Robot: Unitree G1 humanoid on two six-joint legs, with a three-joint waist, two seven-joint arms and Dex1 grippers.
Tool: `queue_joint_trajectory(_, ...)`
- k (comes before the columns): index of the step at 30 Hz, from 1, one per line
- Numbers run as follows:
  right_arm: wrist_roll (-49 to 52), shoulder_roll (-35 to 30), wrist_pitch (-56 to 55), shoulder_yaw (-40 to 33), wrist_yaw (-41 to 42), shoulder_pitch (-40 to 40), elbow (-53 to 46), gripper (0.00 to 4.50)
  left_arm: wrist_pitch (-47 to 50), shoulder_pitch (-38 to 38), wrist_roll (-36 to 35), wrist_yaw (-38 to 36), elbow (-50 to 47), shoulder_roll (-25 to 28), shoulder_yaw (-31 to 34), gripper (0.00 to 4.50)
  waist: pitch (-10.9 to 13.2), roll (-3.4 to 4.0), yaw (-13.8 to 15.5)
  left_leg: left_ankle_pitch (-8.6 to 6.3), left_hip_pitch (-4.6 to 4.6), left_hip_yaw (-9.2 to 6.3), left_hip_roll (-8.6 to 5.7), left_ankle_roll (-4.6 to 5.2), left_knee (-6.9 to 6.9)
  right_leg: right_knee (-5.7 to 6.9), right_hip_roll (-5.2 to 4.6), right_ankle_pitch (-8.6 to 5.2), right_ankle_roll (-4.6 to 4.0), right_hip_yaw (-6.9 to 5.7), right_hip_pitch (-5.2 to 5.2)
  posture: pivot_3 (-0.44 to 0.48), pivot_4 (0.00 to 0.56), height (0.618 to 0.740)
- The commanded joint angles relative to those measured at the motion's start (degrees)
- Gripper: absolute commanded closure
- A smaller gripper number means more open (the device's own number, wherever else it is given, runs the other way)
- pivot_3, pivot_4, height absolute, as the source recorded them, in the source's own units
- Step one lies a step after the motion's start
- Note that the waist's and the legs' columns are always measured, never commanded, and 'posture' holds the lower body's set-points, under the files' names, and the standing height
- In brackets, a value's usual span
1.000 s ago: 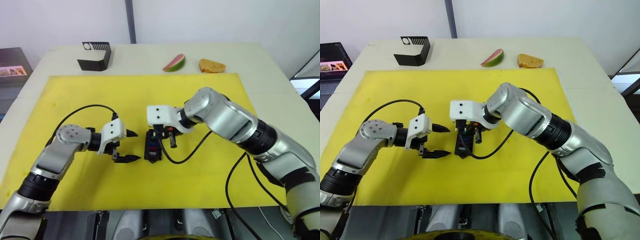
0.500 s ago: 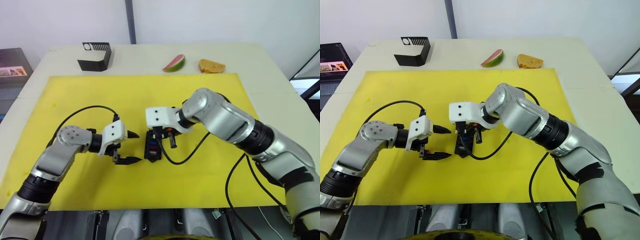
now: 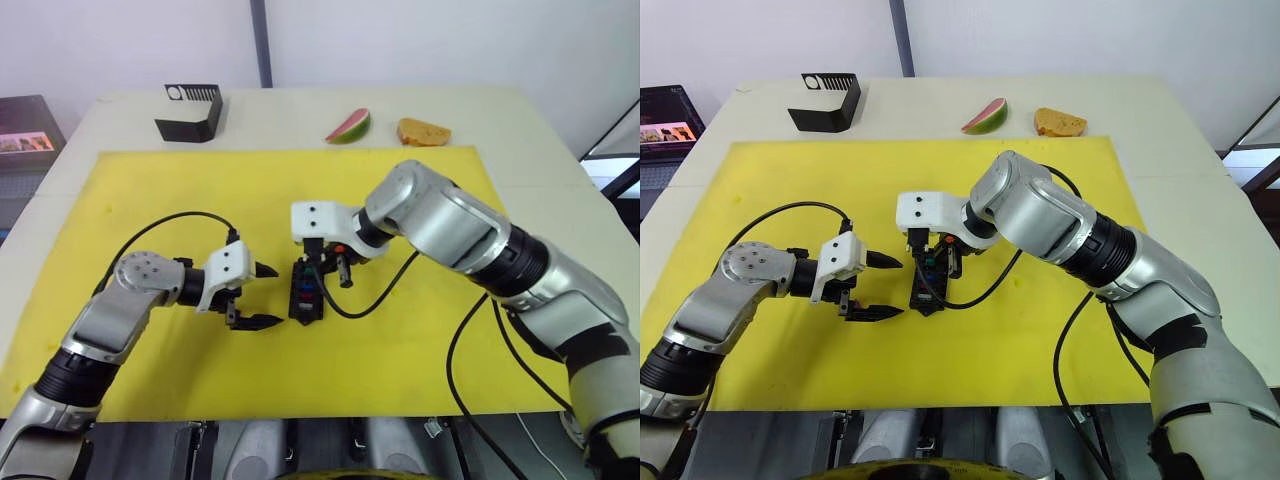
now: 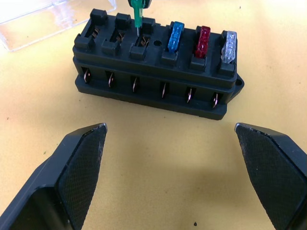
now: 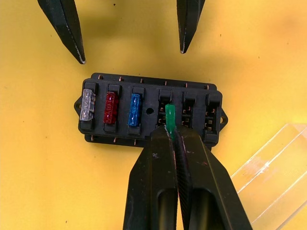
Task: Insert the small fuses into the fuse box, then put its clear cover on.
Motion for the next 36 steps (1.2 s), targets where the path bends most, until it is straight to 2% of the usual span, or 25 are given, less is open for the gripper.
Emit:
queue_joint_trajectory(1, 0.3, 0.6, 0.2, -1.45, -0.36, -1.69, -0.3, 4.5, -0.66, -0.38, 0.02, -0.19, -1.18, 0.0, -0.17, 0.02, 0.0, 0.0, -0.01, 0.0, 0.0, 0.0, 0.0, 0.0, 0.0, 0.0, 0.0, 0.0, 0.0, 0.0, 0.0, 0.0, 0.15, 0.74)
queue_joint_trajectory(23, -1.23, 1.36, -1.39, 3.35, -0.49, 0.03, 0.17, 4.5, -0.14, 0.34, -0.1, 1.18, -2.26, 0.14, 0.28, 0.02, -0.01, 0.0, -0.05, 0.01, 0.01, 0.0, 0.0, -0.02, 0.0, 0.03, 0.0, 0.0, 0.0, 0.0, 0.0, 0.0, 0.15, 0.74)
queue_joint_trajectory(36, -0.47, 4.75, 3.21, 4.81, 0.31, -4.15, 3.7, 4.5, -0.52, 0.4, -0.08, 2.04, -1.91, -0.36, 0.04, 0.02, -0.02, 0.0, -0.09, 0.01, 0.01, 0.0, 0.0, -0.03, 0.0, 0.04, 0.0, 0.0, 0.0, 0.0, -0.02, 0.0, 0.15, 0.74)
